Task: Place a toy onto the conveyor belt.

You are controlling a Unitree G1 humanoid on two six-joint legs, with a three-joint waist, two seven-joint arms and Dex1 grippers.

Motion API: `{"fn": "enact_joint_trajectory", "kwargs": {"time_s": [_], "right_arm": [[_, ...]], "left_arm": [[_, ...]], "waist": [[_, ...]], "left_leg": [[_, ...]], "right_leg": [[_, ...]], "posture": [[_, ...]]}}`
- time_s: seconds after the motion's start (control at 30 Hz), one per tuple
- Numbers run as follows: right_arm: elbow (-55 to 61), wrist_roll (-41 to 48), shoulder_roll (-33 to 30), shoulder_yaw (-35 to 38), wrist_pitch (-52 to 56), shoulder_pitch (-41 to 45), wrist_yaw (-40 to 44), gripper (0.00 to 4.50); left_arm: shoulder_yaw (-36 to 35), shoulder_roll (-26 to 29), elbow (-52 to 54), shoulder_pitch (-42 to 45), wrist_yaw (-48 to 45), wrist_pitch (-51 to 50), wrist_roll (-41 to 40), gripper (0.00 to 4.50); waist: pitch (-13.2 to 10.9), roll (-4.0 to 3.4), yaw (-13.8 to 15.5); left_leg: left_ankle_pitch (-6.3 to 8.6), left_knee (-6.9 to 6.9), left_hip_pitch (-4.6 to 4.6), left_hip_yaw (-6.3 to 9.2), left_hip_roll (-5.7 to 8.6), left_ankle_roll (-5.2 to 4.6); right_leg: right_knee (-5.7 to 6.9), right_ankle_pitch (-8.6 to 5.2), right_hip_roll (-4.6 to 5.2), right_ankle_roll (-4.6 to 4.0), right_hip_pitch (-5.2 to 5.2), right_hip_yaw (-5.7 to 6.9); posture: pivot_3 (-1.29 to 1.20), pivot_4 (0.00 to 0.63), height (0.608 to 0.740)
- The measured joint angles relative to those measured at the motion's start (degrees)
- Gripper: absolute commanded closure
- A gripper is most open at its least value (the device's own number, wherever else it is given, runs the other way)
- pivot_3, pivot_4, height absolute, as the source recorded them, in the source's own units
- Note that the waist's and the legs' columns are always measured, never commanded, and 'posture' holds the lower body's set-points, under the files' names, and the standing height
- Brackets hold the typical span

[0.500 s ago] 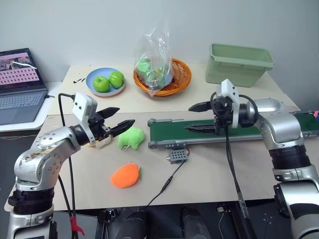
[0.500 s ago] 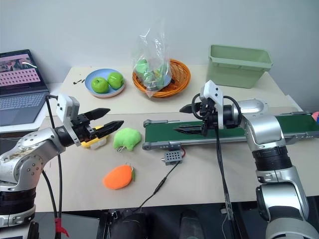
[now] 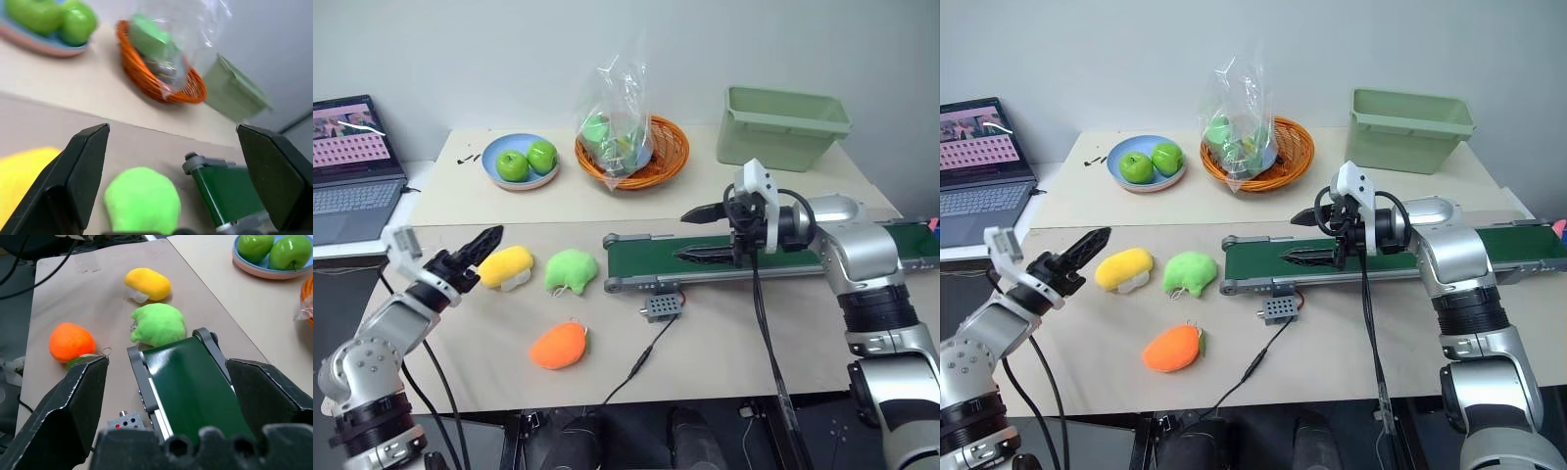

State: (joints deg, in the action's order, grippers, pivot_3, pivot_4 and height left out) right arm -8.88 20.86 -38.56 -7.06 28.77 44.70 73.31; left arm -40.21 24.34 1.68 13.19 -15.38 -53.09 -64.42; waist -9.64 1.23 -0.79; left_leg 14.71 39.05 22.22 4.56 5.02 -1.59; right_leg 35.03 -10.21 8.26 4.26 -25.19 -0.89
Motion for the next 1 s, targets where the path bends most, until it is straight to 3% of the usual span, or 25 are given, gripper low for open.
{"fn": "enact_joint_trajectory", "kwargs": {"time_s": [0.2,0.37,1.0], "right_arm": [[-0.7,-0.4,0.1,-0.4,-0.4,0.0,0.3,0.0],[-0.8,-0.5,0.1,-0.7,-0.6,0.0,0.3,0.0],[-0.8,-0.6,-0.7,-1.2,-0.6,1.5,0.3,0.0]], "left_arm": [[-7.4,-4.8,-4.7,0.3,10.7,0.2,-12.5,0.08],[-7.9,-8.1,-6.6,-2.4,13.6,1.9,-16.7,0.08],[-4.5,-8.0,-24.2,1.0,8.1,6.7,-12.2,0.08]], "waist": [[0.0,0.02,0.1],[0.0,0.03,0.0],[0.1,0.03,-0.3]], "left_leg": [[0.0,0.0,0.0,0.0,0.02,0.0],[0.0,0.0,-0.03,-0.02,0.02,0.01],[0.01,-0.03,-0.17,-0.07,0.03,0.0]], "right_leg": [[-0.03,0.0,0.04,0.0,0.02,-0.02],[-0.01,0.0,0.03,-0.01,0.02,-0.03],[-0.01,0.01,0.02,-0.02,0.13,-0.06]], "posture": [[0.0,0.15,0.74],[0.0,0.15,0.74],[0.0,0.15,0.74]]}}
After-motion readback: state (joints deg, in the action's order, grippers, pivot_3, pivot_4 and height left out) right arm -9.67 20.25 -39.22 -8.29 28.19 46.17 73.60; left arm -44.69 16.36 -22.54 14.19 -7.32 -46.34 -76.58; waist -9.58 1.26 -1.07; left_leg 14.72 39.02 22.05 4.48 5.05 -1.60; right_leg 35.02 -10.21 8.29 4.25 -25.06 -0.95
